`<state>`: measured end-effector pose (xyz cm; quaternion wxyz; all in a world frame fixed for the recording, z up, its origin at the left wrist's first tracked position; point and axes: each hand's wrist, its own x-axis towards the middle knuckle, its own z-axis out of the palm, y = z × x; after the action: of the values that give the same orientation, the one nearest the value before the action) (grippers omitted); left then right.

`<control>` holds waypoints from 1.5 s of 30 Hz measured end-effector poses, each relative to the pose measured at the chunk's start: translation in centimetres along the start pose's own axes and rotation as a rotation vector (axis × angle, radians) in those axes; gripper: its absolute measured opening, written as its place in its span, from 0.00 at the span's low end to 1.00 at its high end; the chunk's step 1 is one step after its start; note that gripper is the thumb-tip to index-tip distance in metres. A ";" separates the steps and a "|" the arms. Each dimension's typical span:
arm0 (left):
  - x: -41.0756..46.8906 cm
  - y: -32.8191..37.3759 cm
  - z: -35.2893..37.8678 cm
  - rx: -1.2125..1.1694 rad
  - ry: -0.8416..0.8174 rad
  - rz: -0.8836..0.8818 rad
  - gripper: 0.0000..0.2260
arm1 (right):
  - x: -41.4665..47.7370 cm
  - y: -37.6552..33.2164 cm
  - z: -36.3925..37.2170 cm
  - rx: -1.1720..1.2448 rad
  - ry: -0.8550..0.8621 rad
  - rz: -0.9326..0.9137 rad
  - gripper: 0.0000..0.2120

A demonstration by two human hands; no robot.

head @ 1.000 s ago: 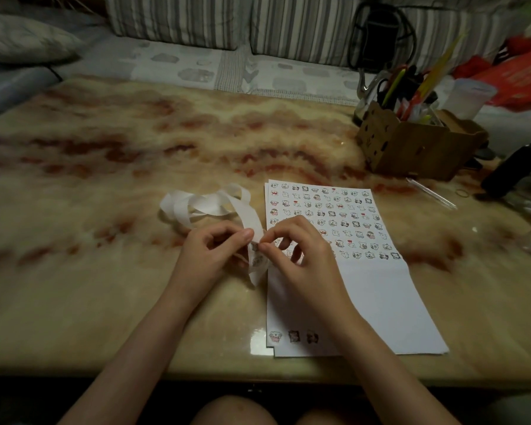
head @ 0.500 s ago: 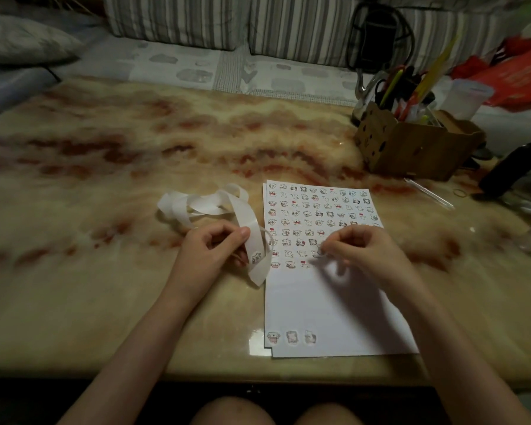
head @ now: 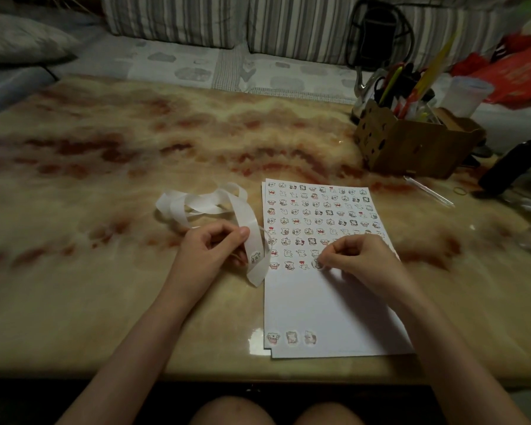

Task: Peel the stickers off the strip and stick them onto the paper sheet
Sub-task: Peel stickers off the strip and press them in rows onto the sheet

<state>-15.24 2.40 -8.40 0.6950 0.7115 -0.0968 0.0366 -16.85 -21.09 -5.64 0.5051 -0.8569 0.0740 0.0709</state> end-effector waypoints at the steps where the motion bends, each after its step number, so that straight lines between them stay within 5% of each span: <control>1: 0.0 0.0 0.0 0.000 0.001 0.000 0.08 | 0.0 0.0 0.0 -0.007 0.003 0.000 0.03; 45: 0.1 0.1 0.1 -0.003 0.012 0.004 0.06 | 0.2 2.7 1.6 -0.180 0.180 -0.153 0.07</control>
<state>-15.20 2.26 -8.32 0.6964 0.7102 -0.0942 0.0419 -17.21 -21.02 -8.70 0.4216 -0.9047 0.0467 -0.0385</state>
